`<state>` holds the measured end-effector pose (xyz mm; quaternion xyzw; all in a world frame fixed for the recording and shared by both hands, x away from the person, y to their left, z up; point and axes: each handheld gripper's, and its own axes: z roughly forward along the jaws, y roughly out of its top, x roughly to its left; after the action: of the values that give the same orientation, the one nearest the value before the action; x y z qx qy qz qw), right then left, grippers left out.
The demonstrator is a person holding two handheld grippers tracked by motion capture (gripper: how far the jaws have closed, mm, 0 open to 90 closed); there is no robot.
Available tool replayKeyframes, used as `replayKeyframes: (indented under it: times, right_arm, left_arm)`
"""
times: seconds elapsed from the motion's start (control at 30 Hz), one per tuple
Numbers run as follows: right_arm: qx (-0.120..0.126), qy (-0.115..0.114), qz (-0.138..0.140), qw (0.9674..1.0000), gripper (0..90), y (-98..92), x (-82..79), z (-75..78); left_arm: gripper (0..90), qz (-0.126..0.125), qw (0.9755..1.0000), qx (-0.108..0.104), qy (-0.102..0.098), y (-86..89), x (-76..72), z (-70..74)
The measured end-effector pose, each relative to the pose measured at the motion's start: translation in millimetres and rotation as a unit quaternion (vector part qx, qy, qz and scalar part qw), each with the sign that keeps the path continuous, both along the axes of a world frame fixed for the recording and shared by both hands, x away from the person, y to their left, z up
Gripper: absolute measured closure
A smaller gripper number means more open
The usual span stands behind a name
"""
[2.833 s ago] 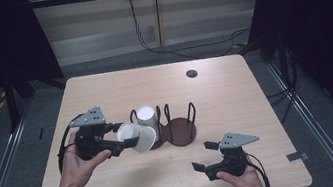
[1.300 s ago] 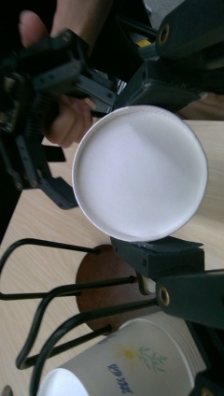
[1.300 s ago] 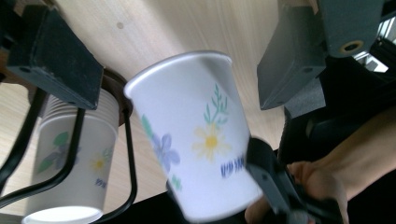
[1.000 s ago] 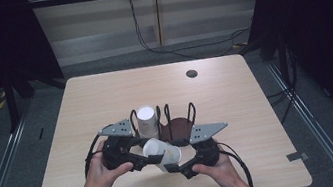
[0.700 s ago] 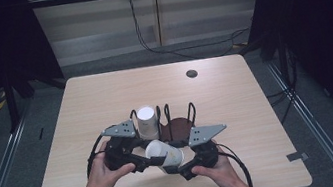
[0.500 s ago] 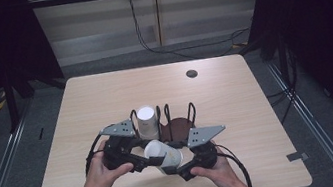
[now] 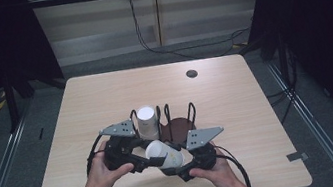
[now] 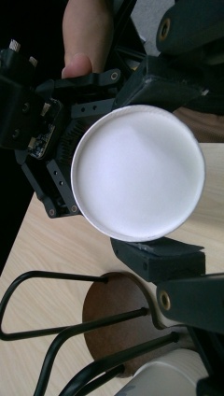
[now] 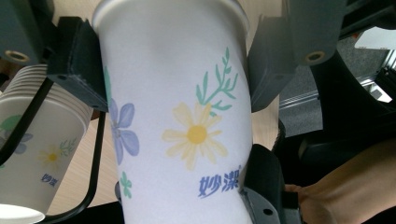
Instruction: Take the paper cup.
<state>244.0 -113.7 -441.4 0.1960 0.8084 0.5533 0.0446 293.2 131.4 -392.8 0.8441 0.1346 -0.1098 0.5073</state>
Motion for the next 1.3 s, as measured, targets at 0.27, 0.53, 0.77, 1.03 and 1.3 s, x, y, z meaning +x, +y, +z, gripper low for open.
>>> replayKeyframes:
  times: [0.27,0.53,0.77,1.03,1.3]
  right_arm:
    - [0.0,0.011,-0.002,0.9999,29.9,-5.1,0.7,3.3]
    - [-0.01,0.024,0.0,0.9997,30.3,-8.2,2.8,2.1]
    - [-0.026,0.038,-0.008,0.9989,30.7,-11.4,5.5,0.7]
    - [-0.039,0.051,-0.019,0.9978,31.0,-17.8,12.5,1.4]
    - [-0.049,0.046,-0.024,0.9975,31.2,-22.8,13.1,4.4]
  left_arm:
    - [26.4,0.013,0.9996,-0.02,-0.012,0.5,2.2,-2.7]
    - [20.2,0.024,0.9994,0.006,-0.026,-1.6,0.3,-4.1]
    - [16.7,0.038,0.9987,0.021,-0.026,2.1,3.2,-7.3]
    - [16.2,0.043,0.9983,0.03,-0.025,7.6,6.1,-13.3]
    - [20.6,0.043,0.9971,0.047,-0.041,9.7,3.4,-15.4]
